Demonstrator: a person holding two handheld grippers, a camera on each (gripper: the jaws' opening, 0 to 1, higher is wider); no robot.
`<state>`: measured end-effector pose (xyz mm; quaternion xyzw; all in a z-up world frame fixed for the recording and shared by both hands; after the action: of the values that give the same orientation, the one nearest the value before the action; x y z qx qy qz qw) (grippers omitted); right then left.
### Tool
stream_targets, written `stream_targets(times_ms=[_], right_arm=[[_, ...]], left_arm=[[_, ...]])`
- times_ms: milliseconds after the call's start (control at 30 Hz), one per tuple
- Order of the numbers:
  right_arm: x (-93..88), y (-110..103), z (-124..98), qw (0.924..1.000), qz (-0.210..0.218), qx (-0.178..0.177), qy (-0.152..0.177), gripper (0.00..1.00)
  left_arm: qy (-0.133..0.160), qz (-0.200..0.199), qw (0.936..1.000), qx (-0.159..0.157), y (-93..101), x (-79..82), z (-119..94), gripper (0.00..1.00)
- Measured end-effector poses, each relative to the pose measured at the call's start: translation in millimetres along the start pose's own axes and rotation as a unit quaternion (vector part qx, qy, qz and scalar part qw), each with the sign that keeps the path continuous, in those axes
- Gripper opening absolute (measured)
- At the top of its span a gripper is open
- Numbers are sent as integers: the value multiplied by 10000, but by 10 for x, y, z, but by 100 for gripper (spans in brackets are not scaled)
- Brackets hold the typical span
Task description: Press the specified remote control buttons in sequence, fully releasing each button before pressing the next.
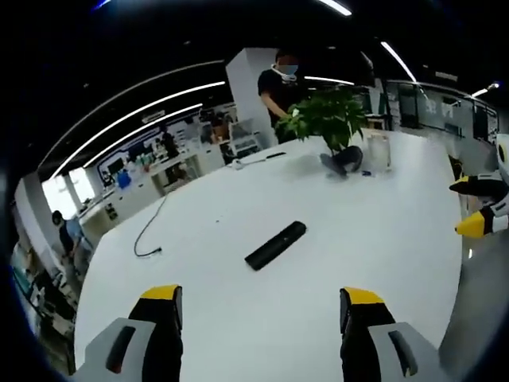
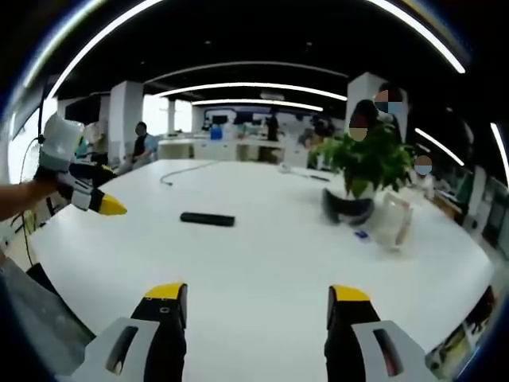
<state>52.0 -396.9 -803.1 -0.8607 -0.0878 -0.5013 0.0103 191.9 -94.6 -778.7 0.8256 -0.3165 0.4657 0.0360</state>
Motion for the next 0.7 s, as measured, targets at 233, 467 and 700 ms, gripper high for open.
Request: stream_targets(times_ms=[233, 467, 700], right_arm=[[-4, -9, 0, 10000, -34, -16, -20, 69], [-11, -1, 7, 10000, -23, -39, -55, 68], [-9, -8, 6, 10000, -25, -9, -62, 66]], left_arm=[[7, 280, 9995, -146, -49, 155, 161, 83], [-158, 572, 9977, -334, -69, 254, 388, 82], [-507, 850, 9932, -605, -74, 318, 633, 78]])
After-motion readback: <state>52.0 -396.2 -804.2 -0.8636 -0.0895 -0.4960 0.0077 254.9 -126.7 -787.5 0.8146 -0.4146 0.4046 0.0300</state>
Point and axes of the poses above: the point that each gripper's makers call its tool centre point, and the gripper's own axes: z roughly forward along the fingers, y roughly to its right, x roughly out of its top, the point moved 10 cm from there along -z, roughly backward along the fingers, and after that the axes turned 3 degrees about -y, right-handed, at the moved point
